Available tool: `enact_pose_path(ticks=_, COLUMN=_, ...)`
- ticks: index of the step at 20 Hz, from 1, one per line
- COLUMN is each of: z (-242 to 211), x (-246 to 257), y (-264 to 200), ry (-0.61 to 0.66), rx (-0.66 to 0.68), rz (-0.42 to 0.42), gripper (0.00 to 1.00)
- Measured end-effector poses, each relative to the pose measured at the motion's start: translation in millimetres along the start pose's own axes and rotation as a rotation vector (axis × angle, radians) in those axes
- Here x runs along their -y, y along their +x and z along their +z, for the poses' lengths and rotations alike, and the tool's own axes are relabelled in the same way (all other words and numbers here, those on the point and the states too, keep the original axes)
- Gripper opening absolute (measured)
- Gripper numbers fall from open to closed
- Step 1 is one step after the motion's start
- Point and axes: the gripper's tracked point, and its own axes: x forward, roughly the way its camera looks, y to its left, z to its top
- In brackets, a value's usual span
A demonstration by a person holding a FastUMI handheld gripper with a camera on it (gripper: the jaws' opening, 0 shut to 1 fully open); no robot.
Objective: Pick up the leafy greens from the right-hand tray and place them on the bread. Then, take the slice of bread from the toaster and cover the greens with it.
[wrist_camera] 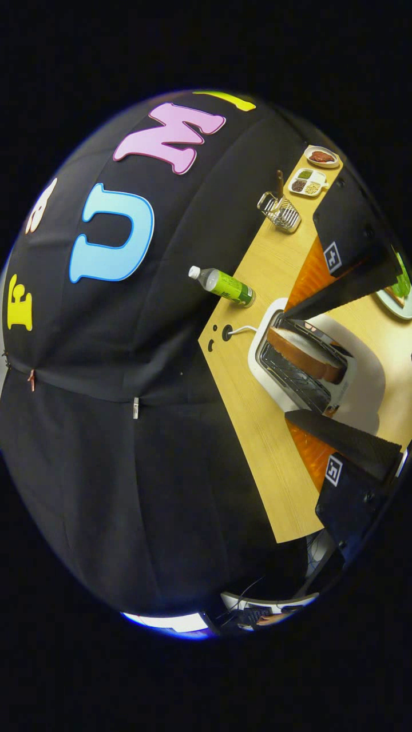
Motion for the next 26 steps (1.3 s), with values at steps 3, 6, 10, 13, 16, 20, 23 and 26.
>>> enact_pose_path(ticks=3, z=-7.7, x=8.0, y=20.9, ry=0.02, rx=-0.032, rz=-0.04, gripper=0.97)
enact_pose_path(ticks=6, z=-9.4, x=14.2, y=33.9, ry=0.065, rx=-0.048, rz=-0.067, gripper=0.88)
enact_pose_path(ticks=10, z=-11.4, x=20.7, y=35.5, ry=0.097, rx=-0.064, rz=-0.089, gripper=0.51)
enact_pose_path(ticks=13, z=-14.1, x=23.7, y=34.2, ry=0.1, rx=-0.08, rz=-0.108, gripper=0.28)
enact_pose_path(ticks=16, z=-14.8, x=24.9, y=32.4, ry=0.137, rx=-0.098, rz=-0.1, gripper=0.21)
enact_pose_path(ticks=20, z=-5.6, x=22.2, y=25.9, ry=0.141, rx=-0.072, rz=-0.066, gripper=0.16)
enact_pose_path(ticks=23, z=9.6, x=23.2, y=14.2, ry=0.162, rx=-0.034, rz=-0.05, gripper=0.16)
enact_pose_path(ticks=26, z=32.5, x=32.4, y=-3.3, ry=0.196, rx=0.016, rz=-0.047, gripper=0.15)
